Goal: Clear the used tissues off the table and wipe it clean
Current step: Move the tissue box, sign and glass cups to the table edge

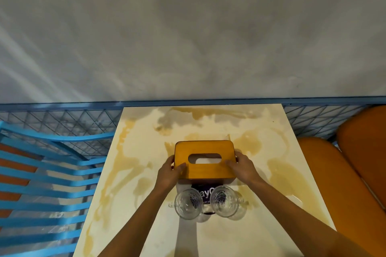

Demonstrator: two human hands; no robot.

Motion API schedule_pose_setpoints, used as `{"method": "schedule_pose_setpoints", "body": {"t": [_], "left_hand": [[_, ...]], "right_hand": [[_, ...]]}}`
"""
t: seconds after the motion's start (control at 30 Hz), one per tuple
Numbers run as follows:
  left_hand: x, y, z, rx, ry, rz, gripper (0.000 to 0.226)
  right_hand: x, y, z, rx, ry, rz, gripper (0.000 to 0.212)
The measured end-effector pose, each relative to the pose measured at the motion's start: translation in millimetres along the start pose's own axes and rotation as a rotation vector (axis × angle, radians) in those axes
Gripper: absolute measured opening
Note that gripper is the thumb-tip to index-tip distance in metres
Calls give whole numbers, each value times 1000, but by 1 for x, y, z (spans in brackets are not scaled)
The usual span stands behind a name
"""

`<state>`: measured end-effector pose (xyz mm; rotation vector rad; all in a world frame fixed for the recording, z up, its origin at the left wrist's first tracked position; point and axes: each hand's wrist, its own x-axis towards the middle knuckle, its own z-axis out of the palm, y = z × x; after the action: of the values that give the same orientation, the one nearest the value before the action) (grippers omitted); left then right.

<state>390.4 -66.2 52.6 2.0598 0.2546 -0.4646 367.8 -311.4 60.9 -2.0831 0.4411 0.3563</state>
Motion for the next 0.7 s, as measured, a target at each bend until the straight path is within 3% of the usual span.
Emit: {"method": "schedule_pose_setpoints", "body": {"t": [0.37, 0.7], "left_hand": [[13, 31, 2, -15, 38, 107, 53], [58, 138, 78, -64, -90, 194, 55]], "right_hand": [[25, -3, -24, -11, 103, -95, 35], [70, 5, -145, -22, 313, -30, 48]]}}
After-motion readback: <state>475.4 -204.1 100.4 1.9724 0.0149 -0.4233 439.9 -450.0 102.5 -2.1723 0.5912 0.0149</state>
